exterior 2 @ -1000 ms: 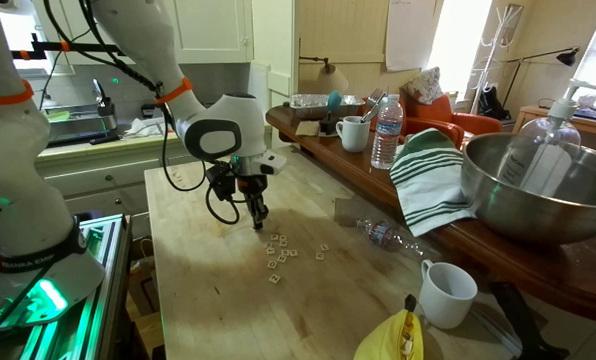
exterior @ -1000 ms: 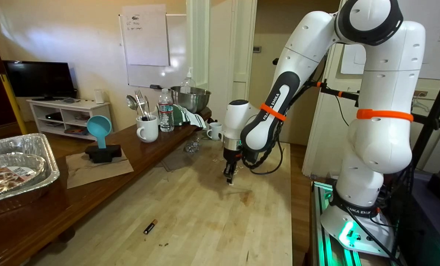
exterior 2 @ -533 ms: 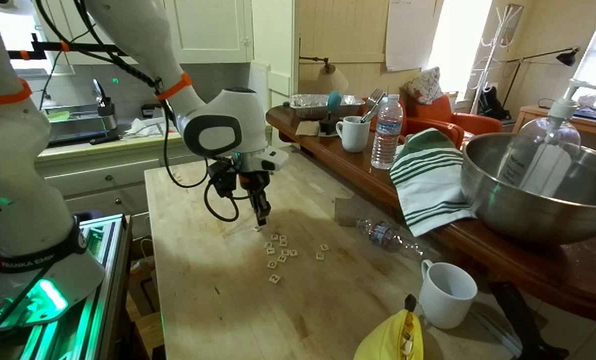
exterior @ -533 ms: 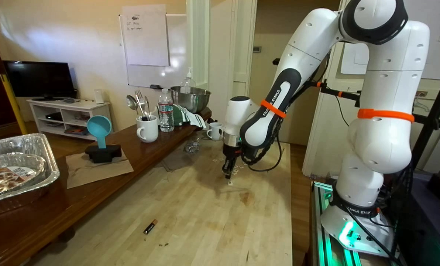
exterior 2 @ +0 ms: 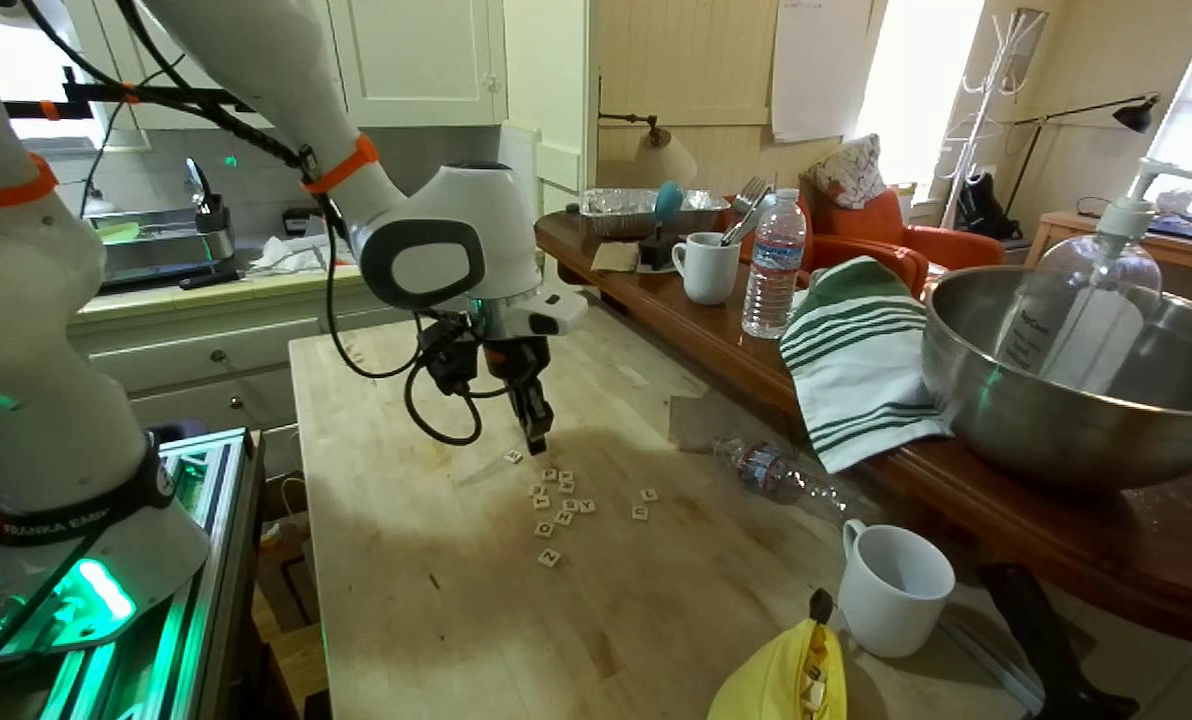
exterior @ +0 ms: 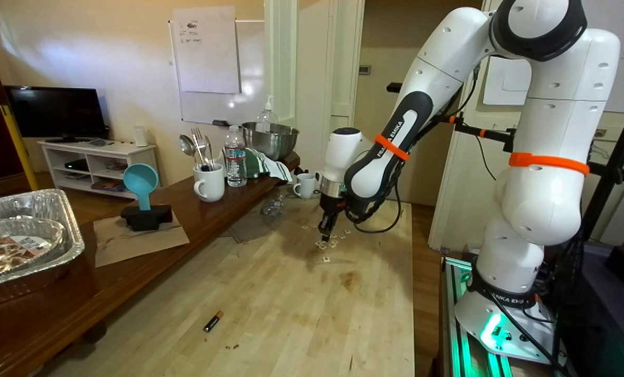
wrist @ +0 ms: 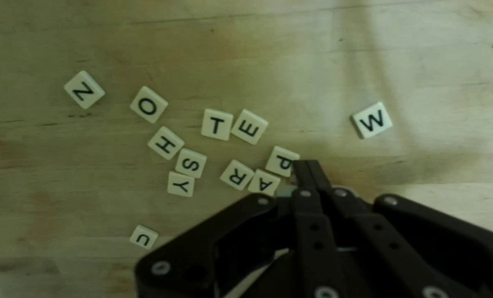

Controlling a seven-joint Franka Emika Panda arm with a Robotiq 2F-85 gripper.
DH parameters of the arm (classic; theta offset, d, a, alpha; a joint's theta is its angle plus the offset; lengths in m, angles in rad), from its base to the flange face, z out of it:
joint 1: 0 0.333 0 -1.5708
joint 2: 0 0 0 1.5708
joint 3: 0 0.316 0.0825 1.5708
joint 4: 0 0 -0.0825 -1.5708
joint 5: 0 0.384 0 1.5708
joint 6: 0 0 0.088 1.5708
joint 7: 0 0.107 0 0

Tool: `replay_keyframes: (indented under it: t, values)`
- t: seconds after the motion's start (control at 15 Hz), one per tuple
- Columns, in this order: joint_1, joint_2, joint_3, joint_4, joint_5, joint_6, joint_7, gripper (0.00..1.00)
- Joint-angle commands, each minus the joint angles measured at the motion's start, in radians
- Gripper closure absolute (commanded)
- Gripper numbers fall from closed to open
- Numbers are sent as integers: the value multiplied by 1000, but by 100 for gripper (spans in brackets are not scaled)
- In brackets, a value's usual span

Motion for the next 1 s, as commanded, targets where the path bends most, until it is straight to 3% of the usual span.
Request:
replay_keyframes:
  t: [0.0,0.4,0.93]
  values:
    - [-49,-20,-42,-15,-120,-5,-30,100]
    - [-109,32,-98,-5,-191,58,-200,100]
    - [-125,114,-127,2,-218,146,-288,100]
